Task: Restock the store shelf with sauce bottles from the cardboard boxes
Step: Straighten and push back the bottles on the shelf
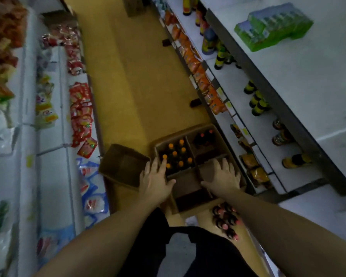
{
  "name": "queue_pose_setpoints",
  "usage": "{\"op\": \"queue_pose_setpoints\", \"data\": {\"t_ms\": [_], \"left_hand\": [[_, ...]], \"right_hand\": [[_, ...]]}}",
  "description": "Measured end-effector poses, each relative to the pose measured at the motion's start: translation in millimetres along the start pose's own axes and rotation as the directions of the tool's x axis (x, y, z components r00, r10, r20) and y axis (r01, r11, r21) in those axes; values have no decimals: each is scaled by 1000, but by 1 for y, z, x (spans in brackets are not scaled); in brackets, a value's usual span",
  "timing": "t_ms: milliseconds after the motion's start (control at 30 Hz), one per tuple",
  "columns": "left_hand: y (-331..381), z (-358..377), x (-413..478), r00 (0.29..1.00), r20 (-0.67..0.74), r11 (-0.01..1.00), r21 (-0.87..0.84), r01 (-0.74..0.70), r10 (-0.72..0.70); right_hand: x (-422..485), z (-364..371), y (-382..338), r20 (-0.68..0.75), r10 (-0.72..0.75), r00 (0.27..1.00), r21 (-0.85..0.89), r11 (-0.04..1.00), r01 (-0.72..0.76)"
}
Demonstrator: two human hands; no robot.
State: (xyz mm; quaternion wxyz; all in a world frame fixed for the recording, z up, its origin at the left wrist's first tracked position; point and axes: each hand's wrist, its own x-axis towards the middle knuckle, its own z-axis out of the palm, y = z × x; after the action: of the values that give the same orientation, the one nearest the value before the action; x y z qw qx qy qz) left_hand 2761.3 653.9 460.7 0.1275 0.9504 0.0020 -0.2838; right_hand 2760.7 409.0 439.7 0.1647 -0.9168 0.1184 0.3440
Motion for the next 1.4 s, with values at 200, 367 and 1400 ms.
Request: {"op": "queue_pose_setpoints", "data": {"t_ms": [200, 367, 1400], "left_hand": [[5, -30, 98, 964, 133, 967, 80, -241, 229], [10, -61, 205, 881, 285, 887, 163, -433, 377], [80, 296, 627, 838, 351, 821, -542, -182, 418]], "right_hand": [[38, -8, -11, -42, 223, 974, 121, 969, -216], [93, -14, -40, -44, 460, 887, 300, 853, -428], [602, 160, 68, 3, 516, 857, 993, -104, 60]]}}
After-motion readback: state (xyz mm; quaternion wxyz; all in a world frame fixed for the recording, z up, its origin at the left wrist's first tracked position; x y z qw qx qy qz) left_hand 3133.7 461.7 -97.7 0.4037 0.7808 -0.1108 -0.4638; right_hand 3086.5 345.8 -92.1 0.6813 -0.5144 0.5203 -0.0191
